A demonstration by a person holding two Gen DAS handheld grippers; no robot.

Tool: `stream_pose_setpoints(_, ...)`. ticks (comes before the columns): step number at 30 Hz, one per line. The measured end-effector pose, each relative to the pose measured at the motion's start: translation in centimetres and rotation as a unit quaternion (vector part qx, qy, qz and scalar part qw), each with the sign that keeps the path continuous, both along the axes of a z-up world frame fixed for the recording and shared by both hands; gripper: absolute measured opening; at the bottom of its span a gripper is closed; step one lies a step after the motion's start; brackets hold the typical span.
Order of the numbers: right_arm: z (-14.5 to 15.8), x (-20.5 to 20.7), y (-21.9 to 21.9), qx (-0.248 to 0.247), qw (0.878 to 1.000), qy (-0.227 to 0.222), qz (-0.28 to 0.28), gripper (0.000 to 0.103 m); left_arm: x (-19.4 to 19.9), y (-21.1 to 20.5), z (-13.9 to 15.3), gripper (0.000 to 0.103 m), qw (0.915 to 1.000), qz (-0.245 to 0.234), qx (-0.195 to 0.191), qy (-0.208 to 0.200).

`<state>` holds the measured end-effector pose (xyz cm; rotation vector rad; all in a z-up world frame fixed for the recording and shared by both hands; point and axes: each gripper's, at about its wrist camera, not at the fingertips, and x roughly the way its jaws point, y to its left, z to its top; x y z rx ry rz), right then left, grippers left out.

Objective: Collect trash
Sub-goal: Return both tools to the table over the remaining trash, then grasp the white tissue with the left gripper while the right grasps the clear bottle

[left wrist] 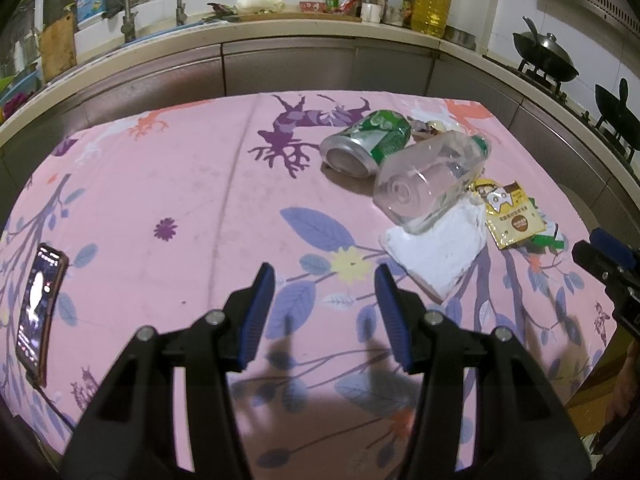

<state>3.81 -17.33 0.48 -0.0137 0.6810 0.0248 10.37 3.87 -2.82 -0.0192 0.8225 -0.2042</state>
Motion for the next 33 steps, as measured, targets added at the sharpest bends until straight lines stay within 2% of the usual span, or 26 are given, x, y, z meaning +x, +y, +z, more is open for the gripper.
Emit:
stream_pose_setpoints(4, -0.2, 0.1, -0.9, 0.012, 1.000, 0.003, -0.002, 0.051, 0.3, -0.2, -0.2, 0.050, 1.0000, -0.004, -0.003, 0.005)
stream_pose_setpoints(8, -1.2, 0.5, -4.2, 0.073, 0.997, 0.018, -0.020, 0.051, 0.9, -0.5, 0.0, 0.050, 0.9993, -0.018, -0.029, 0.015)
stream_pose_setpoints(12, -1.9, 0.3, -6.6, 0.132, 0.991, 0.024, -0.028, 0.051, 1.5, -1.6, 0.1, 0.051, 0.9985, -0.038, -0.037, 0.016)
stream_pose_setpoints(14, -2.4, 0.3, -7.7, 0.159, 0.986, 0.028, -0.035, 0.051, 1.7, -2.5, -0.2, 0.062, 0.9978, -0.050, -0.039, 0.021)
stream_pose_setpoints(15, -2.5, 0.4, -8.1, 0.166, 0.985, 0.029, -0.040, 0.051, 1.8, -3.1, -0.3, 0.064, 0.9973, -0.058, -0.039, 0.022)
stream_pose_setpoints(18, -3.0, 0.9, -9.0, 0.184, 0.981, 0.035, -0.052, 0.051, 1.9, -5.1, -0.6, 0.065, 0.9961, -0.083, -0.025, 0.016)
stream_pose_setpoints(23, -4.0, 1.9, -10.0, 0.210, 0.974, 0.046, -0.065, 0.051, 3.0, -9.4, -1.9, 0.065, 0.9911, -0.130, 0.027, 0.008)
stream_pose_setpoints(28, -3.2, 2.3, -10.9, 0.217, 0.973, 0.019, -0.070, 0.051, 4.5, -10.9, -3.6, 0.065, 0.9903, -0.130, 0.046, 0.018)
stream_pose_setpoints(30, -2.6, 2.8, -10.8, 0.202, 0.977, 0.010, -0.063, 0.051, 4.9, -10.8, -4.2, 0.049, 0.9902, -0.132, 0.034, 0.031)
stream_pose_setpoints(31, -2.3, 3.4, -10.6, 0.190, 0.980, 0.009, -0.057, 0.051, 5.0, -10.8, -4.5, 0.033, 0.9897, -0.134, 0.031, 0.039)
stream_pose_setpoints(33, -2.3, 5.1, -10.4, 0.177, 0.983, 0.020, -0.046, 0.051, 4.9, -10.6, -4.6, 0.018, 0.9901, -0.132, 0.034, 0.033)
